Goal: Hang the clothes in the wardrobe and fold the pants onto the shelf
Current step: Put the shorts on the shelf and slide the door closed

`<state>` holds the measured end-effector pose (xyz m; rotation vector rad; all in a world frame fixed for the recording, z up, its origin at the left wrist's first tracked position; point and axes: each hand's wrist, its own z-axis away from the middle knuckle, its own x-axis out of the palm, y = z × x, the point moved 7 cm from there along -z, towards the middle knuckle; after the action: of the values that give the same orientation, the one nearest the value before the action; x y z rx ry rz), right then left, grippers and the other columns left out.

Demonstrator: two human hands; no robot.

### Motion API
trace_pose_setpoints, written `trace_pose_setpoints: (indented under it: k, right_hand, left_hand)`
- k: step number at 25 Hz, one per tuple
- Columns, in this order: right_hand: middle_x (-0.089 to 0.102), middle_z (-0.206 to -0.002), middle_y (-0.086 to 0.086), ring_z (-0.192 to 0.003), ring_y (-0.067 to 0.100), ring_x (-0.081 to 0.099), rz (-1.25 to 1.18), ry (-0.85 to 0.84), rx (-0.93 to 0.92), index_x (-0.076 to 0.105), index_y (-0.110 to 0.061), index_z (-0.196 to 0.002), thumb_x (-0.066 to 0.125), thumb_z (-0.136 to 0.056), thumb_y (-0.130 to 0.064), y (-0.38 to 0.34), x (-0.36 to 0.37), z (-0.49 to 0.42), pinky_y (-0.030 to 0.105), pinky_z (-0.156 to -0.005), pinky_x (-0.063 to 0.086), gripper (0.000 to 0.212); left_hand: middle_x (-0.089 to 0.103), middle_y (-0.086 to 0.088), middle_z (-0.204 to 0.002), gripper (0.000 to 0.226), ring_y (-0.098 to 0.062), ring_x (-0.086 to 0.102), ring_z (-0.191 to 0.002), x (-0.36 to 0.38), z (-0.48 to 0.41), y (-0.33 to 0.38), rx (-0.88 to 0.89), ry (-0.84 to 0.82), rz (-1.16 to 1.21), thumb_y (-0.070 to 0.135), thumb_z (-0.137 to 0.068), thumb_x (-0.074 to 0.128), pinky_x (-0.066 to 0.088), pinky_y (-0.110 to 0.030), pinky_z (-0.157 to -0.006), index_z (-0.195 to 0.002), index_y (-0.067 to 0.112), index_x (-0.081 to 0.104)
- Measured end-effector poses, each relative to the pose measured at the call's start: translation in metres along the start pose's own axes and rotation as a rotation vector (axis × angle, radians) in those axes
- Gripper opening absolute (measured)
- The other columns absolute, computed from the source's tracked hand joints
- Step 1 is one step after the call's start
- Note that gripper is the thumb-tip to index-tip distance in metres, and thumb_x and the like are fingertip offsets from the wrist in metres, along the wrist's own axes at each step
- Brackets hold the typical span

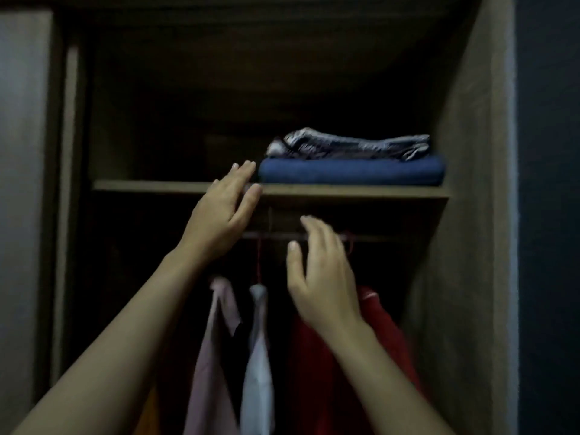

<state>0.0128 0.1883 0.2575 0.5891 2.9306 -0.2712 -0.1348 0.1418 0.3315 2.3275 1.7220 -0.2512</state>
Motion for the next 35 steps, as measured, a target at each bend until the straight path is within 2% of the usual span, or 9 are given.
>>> trace_pose_setpoints:
  k: [6, 10, 13, 15, 18, 22, 26, 29, 35]
  right_hand:
    - [0.044, -0.143, 0.001, -0.135, 0.013, 0.034, -0.253, -0.486, 0.011, 0.039, -0.014, -0.138, 0.034, -0.094, -0.037, -0.088, 0.117, 0.166, 0.027, -0.113, 0.027, 0.051]
    - [0.054, -0.134, 0.002, -0.127, 0.015, 0.047, -0.293, -0.738, -0.069, 0.048, -0.015, -0.132, 0.041, -0.092, -0.035, -0.162, 0.175, 0.275, 0.031, -0.108, 0.038, 0.045]
    - [0.060, -0.127, 0.002, -0.121, 0.016, 0.055, -0.258, -0.883, -0.107, 0.054, -0.015, -0.127, 0.042, -0.090, -0.038, -0.201, 0.205, 0.333, 0.035, -0.102, 0.044, 0.045]
    - [0.055, -0.133, 0.005, -0.126, 0.019, 0.050, -0.226, -1.065, -0.163, 0.049, -0.013, -0.132, 0.042, -0.091, -0.039, -0.230, 0.227, 0.372, 0.034, -0.107, 0.037, 0.049]
    - [0.031, -0.151, 0.010, -0.141, 0.024, 0.024, -0.146, -1.339, -0.204, 0.026, -0.010, -0.145, 0.038, -0.096, -0.039, -0.256, 0.260, 0.423, 0.035, -0.116, 0.014, 0.058]
    - [0.024, -0.152, 0.018, -0.143, 0.030, 0.017, 0.131, -1.403, -0.356, 0.021, -0.002, -0.145, 0.037, -0.097, -0.039, -0.259, 0.301, 0.441, 0.041, -0.118, 0.006, 0.062]
    - [0.019, -0.154, 0.016, -0.144, 0.031, 0.012, 0.532, -1.430, -0.796, 0.023, -0.005, -0.145, 0.040, -0.097, -0.032, -0.256, 0.322, 0.452, 0.045, -0.119, 0.003, 0.058]
    - [0.009, -0.156, 0.017, -0.145, 0.032, 0.005, 0.686, -1.433, -1.023, 0.015, -0.005, -0.146, 0.043, -0.094, -0.034, -0.257, 0.321, 0.462, 0.046, -0.119, 0.004, 0.066]
    - [0.009, -0.156, 0.015, -0.143, 0.031, 0.011, 0.719, -1.422, -0.912, 0.015, -0.008, -0.147, 0.052, -0.092, -0.023, -0.260, 0.341, 0.463, 0.042, -0.117, 0.010, 0.068]
  left_hand:
    - [0.029, -0.004, -0.153, 0.055, -0.012, 0.019, -0.142, -0.075, 0.147, -0.072, -0.168, -0.045, -0.255, 0.038, -0.097, 0.034, 0.022, -0.041, -0.117, -0.146, 0.014, 0.030]
    - [0.024, -0.001, -0.152, 0.055, -0.015, 0.019, -0.143, -0.134, 0.260, -0.131, -0.325, -0.039, -0.356, 0.032, -0.097, 0.035, 0.025, -0.044, -0.115, -0.146, 0.009, 0.027]
    - [0.012, 0.000, -0.155, 0.058, -0.012, 0.010, -0.144, -0.147, 0.322, -0.169, -0.457, -0.143, -0.380, 0.034, -0.098, 0.032, 0.018, -0.040, -0.117, -0.149, 0.012, 0.018]
    - [-0.001, 0.004, -0.155, 0.059, -0.012, 0.000, -0.145, -0.148, 0.351, -0.193, -0.510, -0.262, -0.410, 0.036, -0.099, 0.030, 0.009, -0.037, -0.117, -0.150, 0.016, 0.008]
    - [-0.014, 0.007, -0.154, 0.057, -0.010, -0.014, -0.142, -0.143, 0.378, -0.222, -0.480, -0.444, -0.509, 0.038, -0.101, 0.027, -0.003, -0.035, -0.116, -0.147, 0.023, -0.004]
    - [-0.020, 0.005, -0.152, 0.059, -0.007, -0.023, -0.140, -0.131, 0.391, -0.244, -0.393, -0.525, -0.530, 0.042, -0.099, 0.020, -0.007, -0.033, -0.115, -0.145, 0.021, -0.010]
    - [-0.020, 0.003, -0.152, 0.062, -0.005, -0.029, -0.138, -0.126, 0.397, -0.253, -0.362, -0.497, -0.510, 0.045, -0.097, 0.018, -0.008, -0.031, -0.116, -0.145, 0.019, -0.012]
    - [-0.014, -0.001, -0.153, 0.064, -0.008, -0.024, -0.141, -0.127, 0.399, -0.251, -0.318, -0.464, -0.515, 0.047, -0.097, 0.021, -0.012, -0.027, -0.115, -0.146, 0.018, -0.009]
    - [-0.003, -0.005, -0.155, 0.066, -0.013, -0.018, -0.143, -0.124, 0.397, -0.243, -0.221, -0.434, -0.566, 0.043, -0.096, 0.027, 0.006, -0.040, -0.115, -0.147, 0.016, -0.003]
